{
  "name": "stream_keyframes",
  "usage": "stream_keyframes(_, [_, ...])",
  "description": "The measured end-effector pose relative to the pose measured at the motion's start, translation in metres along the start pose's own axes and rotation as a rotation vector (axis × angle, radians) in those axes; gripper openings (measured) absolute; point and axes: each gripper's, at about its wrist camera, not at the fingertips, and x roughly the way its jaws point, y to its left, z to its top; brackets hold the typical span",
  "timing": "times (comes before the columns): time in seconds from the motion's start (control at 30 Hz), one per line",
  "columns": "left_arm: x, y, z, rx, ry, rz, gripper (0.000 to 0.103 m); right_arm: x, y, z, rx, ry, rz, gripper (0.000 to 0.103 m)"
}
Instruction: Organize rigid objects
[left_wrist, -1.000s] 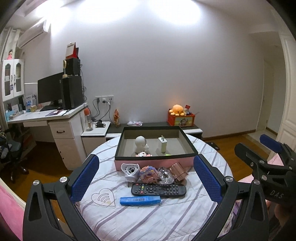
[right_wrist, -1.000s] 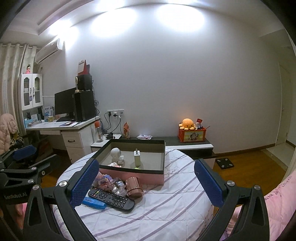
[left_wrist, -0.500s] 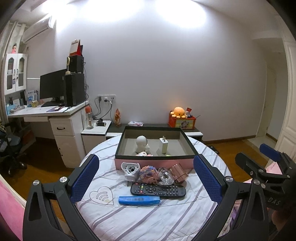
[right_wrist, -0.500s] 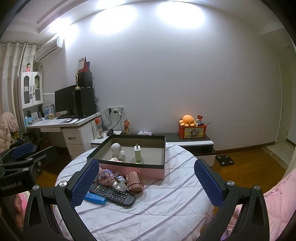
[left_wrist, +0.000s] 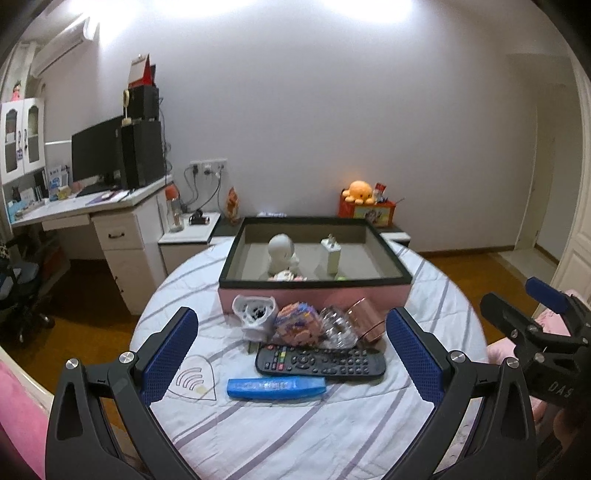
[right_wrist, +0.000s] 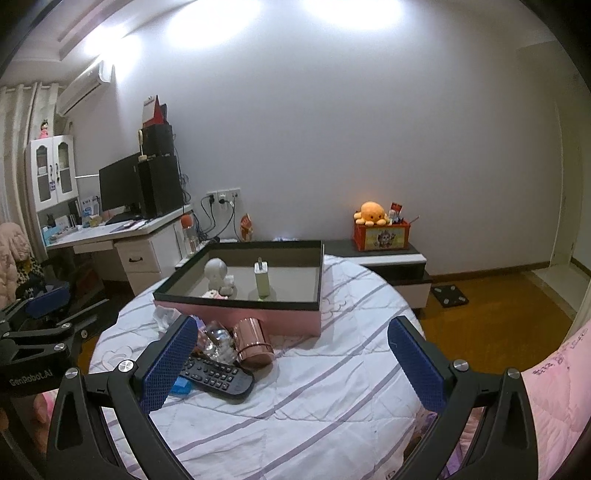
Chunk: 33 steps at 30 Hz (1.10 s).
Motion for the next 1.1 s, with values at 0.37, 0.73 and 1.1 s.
stream_keyframes(0.37, [0.057, 0.013, -0.052, 0.009, 0.197, 0.011, 0.103, 0.044, -0.006, -0.025, 0.017, 0.104, 0.006, 0.103])
stream_keyframes(0.73, [0.105, 0.005, -0.072, -0.009, 0.328, 0.007, 0.103, 0.072, -0.003, -0.036, 0.003, 0.171, 0.019, 0.103])
stream_keyframes(1.1, [0.109, 0.015, -0.073, -0.014, 0.343, 0.015, 0.103, 0.089, 0.004, -0.041, -0.013, 0.216, 0.044, 0.103])
